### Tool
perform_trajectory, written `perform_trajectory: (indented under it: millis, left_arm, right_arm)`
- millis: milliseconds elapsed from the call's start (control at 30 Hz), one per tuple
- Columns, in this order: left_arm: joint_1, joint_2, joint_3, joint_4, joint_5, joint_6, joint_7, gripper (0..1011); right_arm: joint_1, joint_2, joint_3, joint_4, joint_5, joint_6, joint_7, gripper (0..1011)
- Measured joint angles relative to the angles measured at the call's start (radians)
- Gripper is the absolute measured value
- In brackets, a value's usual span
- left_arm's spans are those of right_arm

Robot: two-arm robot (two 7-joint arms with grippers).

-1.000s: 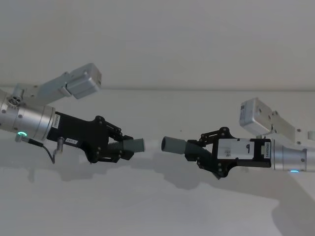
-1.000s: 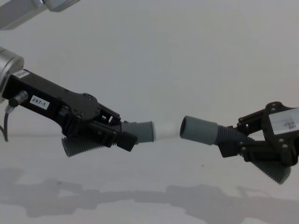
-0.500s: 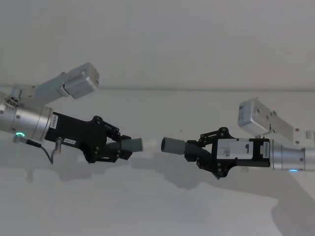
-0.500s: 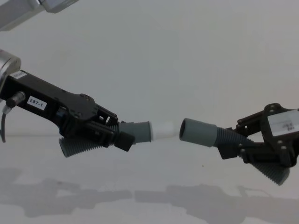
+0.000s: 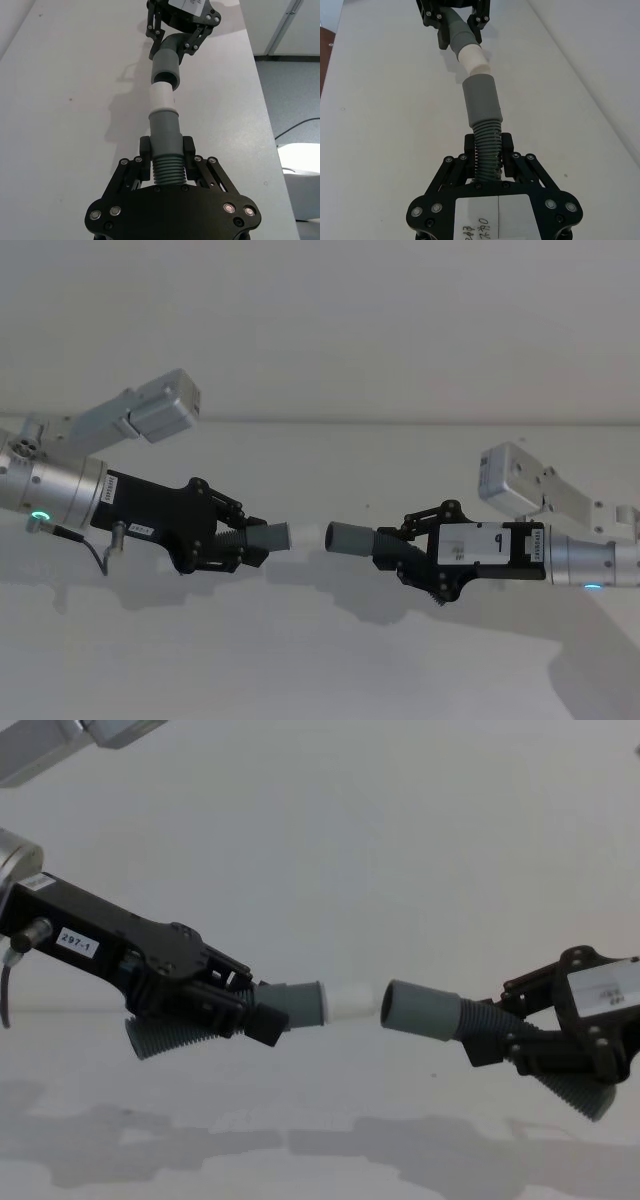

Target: Use both hands to pick up one end of the pipe from the table, align the ends, and insert them.

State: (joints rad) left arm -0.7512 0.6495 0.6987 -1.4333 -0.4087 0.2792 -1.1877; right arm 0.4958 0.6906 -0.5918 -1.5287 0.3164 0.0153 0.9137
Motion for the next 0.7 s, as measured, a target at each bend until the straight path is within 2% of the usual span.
perform_trajectory:
  millis: [700]
  left_arm:
    - [-0.009,0.004,0.02,-0.007,-0.016,-0.007,-0.001,367]
  right_arm:
    - [0.019,0.004,-0.026,0.005,-0.003,-0.003,-0.006,293]
